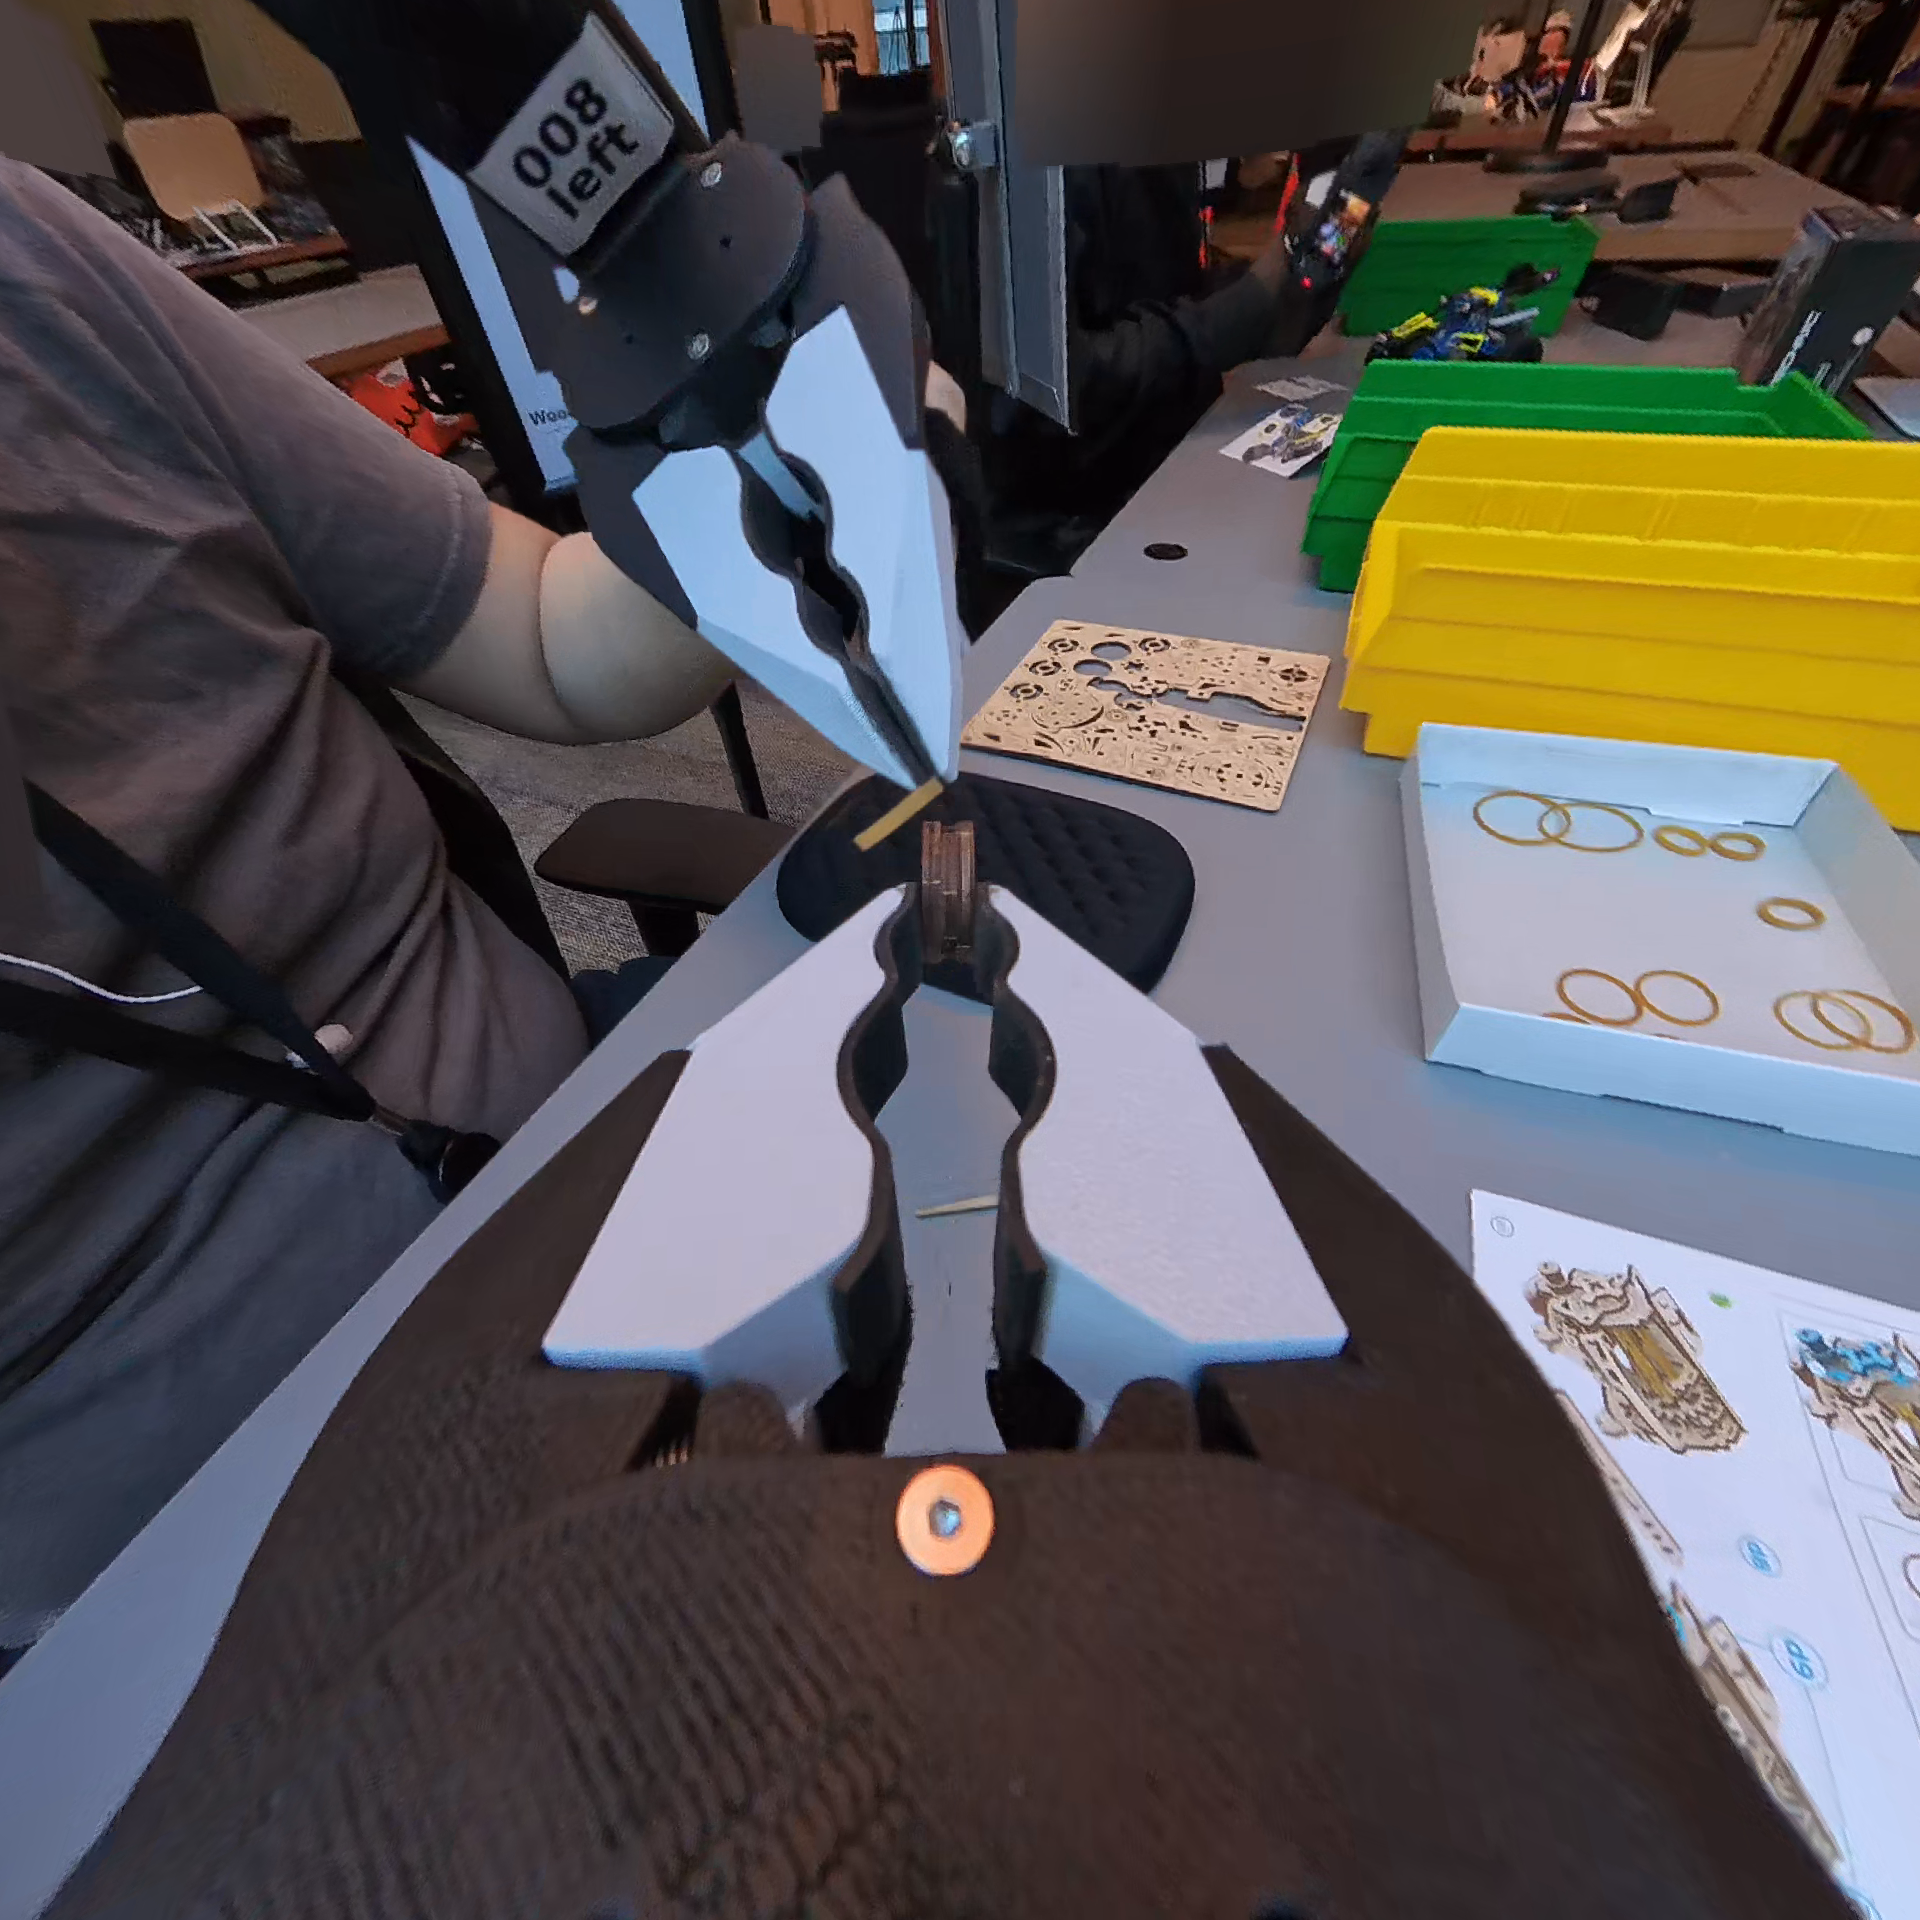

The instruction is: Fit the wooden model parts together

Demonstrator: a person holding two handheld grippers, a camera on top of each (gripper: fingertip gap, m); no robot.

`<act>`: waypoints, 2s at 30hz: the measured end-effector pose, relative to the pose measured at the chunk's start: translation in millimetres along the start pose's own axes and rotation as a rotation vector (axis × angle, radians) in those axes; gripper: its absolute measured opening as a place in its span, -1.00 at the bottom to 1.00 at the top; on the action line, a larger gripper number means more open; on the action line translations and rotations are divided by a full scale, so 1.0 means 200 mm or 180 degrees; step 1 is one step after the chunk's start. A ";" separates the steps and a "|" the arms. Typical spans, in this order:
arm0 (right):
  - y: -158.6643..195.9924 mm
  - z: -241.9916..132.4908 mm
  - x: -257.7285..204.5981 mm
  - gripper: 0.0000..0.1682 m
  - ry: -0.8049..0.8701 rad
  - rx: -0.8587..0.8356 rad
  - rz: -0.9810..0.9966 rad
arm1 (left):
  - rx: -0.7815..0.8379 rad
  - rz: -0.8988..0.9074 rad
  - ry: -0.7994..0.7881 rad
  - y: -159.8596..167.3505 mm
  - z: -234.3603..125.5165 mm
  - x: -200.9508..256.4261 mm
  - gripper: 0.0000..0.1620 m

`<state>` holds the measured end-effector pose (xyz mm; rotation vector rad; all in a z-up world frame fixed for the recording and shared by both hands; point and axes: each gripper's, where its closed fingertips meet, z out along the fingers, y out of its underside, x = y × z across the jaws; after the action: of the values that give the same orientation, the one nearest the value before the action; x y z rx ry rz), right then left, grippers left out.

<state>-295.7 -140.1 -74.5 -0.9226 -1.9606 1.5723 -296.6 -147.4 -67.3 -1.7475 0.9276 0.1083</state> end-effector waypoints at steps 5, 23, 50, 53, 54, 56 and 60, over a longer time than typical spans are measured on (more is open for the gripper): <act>-0.06 0.02 0.01 -0.92 0.0201 0.0168 -0.0122 | -0.0092 -0.0053 -0.0121 -0.08 0.00 -0.07 -1.00; -0.09 0.01 0.08 -0.92 0.0467 0.0328 0.0033 | -0.0124 -0.0139 -0.0194 -0.08 0.04 -0.12 -1.00; -0.14 0.03 -0.11 -0.92 0.0038 0.0443 -0.0632 | 0.0250 -0.0437 0.0418 -0.17 -0.07 0.01 -0.94; -0.13 0.03 -0.12 -0.92 -0.0016 0.0431 -0.0670 | 0.0252 -0.0441 0.0467 -0.17 -0.08 0.02 -0.91; -0.13 0.04 -0.13 -0.92 -0.0051 0.0416 -0.0676 | 0.0247 -0.0428 0.0499 -0.17 -0.08 0.03 -0.91; -0.12 0.04 -0.14 -0.92 -0.0062 0.0384 -0.0678 | 0.0224 -0.0423 0.0524 -0.16 -0.08 0.04 -0.91; -0.12 0.05 -0.14 -0.92 -0.0069 0.0341 -0.0710 | 0.0226 -0.0447 0.0581 -0.15 -0.09 0.05 -0.91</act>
<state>-288.4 -170.8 -52.5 -0.6233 -1.8998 1.5464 -276.6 -165.5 -41.4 -1.7713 0.9245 -0.1763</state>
